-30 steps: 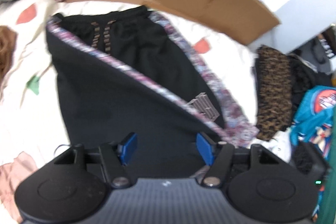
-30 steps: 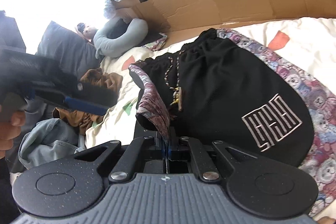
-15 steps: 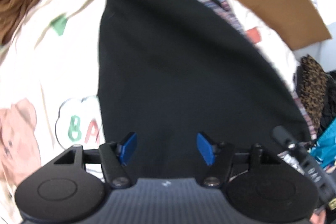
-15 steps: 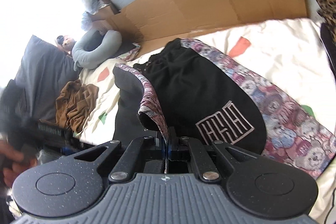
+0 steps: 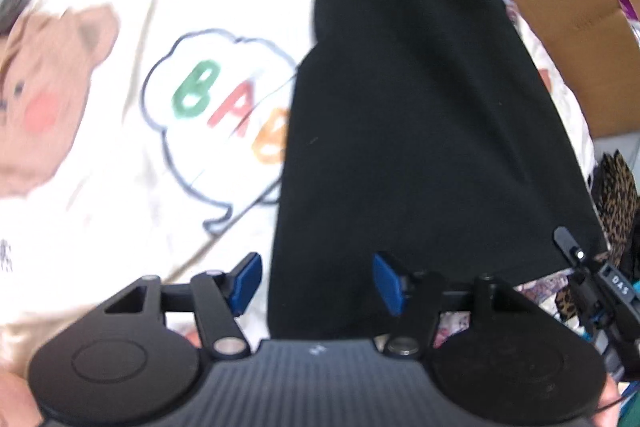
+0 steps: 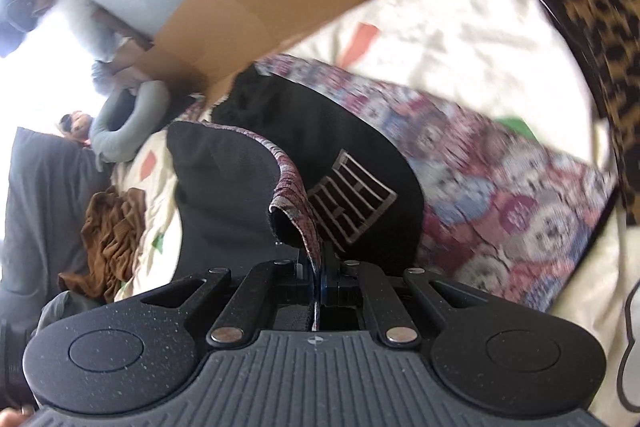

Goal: Fold clothes

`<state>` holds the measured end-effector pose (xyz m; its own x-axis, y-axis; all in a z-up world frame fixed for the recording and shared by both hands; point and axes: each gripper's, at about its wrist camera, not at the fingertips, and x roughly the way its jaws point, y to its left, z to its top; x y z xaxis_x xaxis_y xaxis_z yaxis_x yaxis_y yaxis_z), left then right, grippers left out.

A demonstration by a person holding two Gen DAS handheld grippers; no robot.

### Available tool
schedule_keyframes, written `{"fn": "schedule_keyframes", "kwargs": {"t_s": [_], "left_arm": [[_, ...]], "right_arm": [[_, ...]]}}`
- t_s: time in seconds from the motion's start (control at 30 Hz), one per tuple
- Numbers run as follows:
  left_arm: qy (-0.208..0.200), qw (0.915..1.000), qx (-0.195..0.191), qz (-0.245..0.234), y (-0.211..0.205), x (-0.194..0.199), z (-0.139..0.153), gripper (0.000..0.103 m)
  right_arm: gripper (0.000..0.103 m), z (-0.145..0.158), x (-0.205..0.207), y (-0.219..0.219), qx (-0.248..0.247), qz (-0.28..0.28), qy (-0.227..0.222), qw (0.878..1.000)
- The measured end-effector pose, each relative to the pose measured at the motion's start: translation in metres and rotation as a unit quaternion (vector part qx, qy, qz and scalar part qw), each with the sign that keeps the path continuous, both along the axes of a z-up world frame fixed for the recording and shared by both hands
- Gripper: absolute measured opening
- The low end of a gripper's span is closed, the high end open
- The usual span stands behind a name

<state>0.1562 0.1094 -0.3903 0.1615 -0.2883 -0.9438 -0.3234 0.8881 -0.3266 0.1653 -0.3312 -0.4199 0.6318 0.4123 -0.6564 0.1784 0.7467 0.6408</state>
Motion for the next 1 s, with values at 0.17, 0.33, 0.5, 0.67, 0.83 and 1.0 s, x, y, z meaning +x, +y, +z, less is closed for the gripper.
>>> {"fn": "schedule_keyframes", "kwargs": {"t_s": [0.17, 0.33, 0.5, 0.67, 0.83, 1.0], "left_arm": [[0.001, 0.9987, -0.026, 0.044, 0.011, -0.016, -0.018, 0.06], [-0.008, 0.9983, -0.045, 0.036, 0.011, -0.023, -0.029, 0.057], [-0.028, 0.9951, -0.075, 0.058, 0.014, -0.03, -0.039, 0.056], [-0.047, 0.9879, -0.108, 0.102, 0.023, -0.048, -0.052, 0.055], [-0.071, 0.9731, -0.161, 0.149, 0.037, -0.071, -0.067, 0.054], [-0.089, 0.9605, -0.192, 0.181, 0.048, -0.086, -0.078, 0.044]], "right_arm": [[0.001, -0.022, -0.003, -0.01, -0.004, -0.016, 0.028, 0.999], [0.006, -0.04, -0.004, -0.026, -0.011, -0.047, 0.075, 0.996], [0.015, -0.05, 0.009, -0.039, 0.013, 0.003, 0.083, 0.996], [0.031, -0.054, 0.038, -0.042, 0.014, 0.081, 0.102, 0.991], [0.031, -0.052, 0.037, -0.044, 0.013, 0.064, 0.075, 0.995], [0.031, -0.063, 0.016, -0.052, 0.048, 0.008, 0.032, 0.998]]}}
